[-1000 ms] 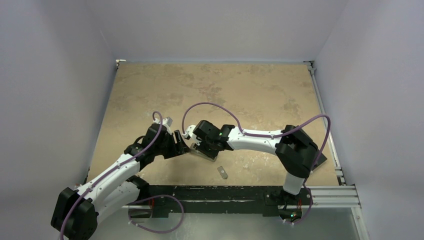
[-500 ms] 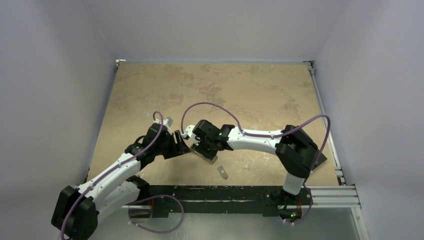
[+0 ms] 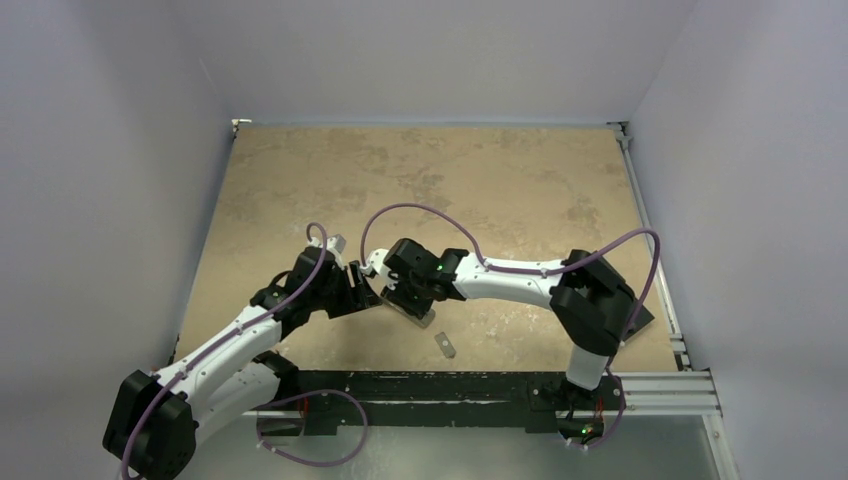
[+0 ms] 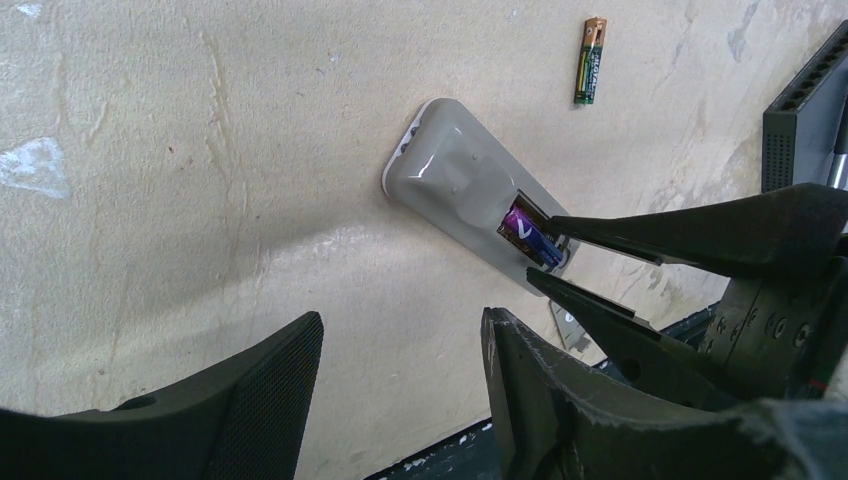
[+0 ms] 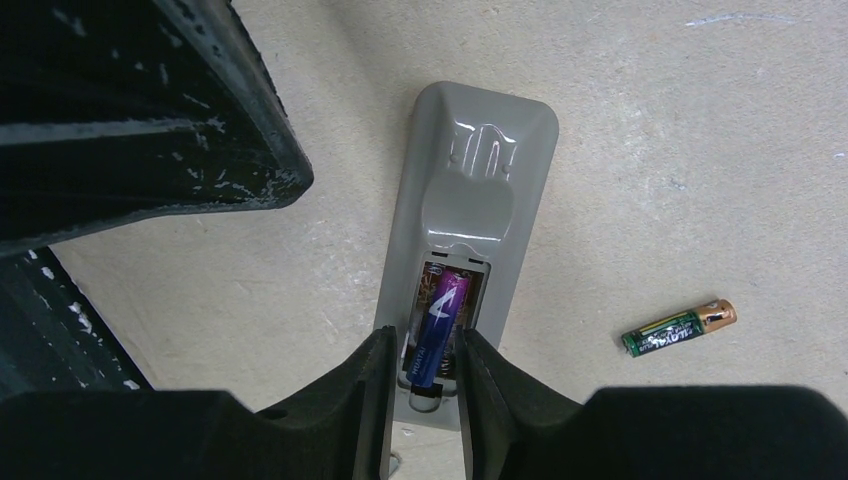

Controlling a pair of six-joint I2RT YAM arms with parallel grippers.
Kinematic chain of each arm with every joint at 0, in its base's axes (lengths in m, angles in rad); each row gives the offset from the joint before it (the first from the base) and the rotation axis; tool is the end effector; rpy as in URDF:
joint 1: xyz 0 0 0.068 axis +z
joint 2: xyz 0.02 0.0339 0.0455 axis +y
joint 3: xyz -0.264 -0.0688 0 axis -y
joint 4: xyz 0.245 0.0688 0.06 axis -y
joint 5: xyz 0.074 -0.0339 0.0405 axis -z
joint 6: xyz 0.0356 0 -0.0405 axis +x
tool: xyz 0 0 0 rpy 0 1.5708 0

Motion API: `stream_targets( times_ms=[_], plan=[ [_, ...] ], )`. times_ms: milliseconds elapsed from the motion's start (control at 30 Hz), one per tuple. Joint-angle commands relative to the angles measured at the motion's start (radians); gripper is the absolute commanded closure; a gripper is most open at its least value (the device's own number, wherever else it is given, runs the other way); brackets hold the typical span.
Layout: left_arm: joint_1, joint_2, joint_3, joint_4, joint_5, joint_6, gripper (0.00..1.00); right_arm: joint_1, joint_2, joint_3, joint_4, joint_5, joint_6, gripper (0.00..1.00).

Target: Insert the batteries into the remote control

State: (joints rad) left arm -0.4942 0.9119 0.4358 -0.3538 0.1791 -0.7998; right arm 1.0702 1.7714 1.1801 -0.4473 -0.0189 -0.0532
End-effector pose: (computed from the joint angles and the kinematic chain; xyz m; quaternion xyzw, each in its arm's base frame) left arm 0.1530 -0.0896 0.1828 -0.1093 0.9225 -0.2839 0.2375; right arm 0.1746 0.3206 0.1910 -0.5160 0.8152 0.1360 0.2252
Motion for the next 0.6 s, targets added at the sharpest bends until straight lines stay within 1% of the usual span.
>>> stream_targets(
  times_ms=[0,367,567],
  plan=[
    [-0.001,0.002,0.028,0.031,0.011,0.019,0.41,-0.001,0.009,0.04,0.028,-0.012,-0.006,0.65],
    [-0.001,0.005,0.029,0.032,0.016,0.018,0.41,-0.001,0.027,0.044,0.021,-0.017,-0.002,0.66],
    [-0.001,0.003,0.03,0.031,0.016,0.018,0.41,-0.001,0.022,0.042,0.012,-0.013,-0.001,0.7]
  ],
)
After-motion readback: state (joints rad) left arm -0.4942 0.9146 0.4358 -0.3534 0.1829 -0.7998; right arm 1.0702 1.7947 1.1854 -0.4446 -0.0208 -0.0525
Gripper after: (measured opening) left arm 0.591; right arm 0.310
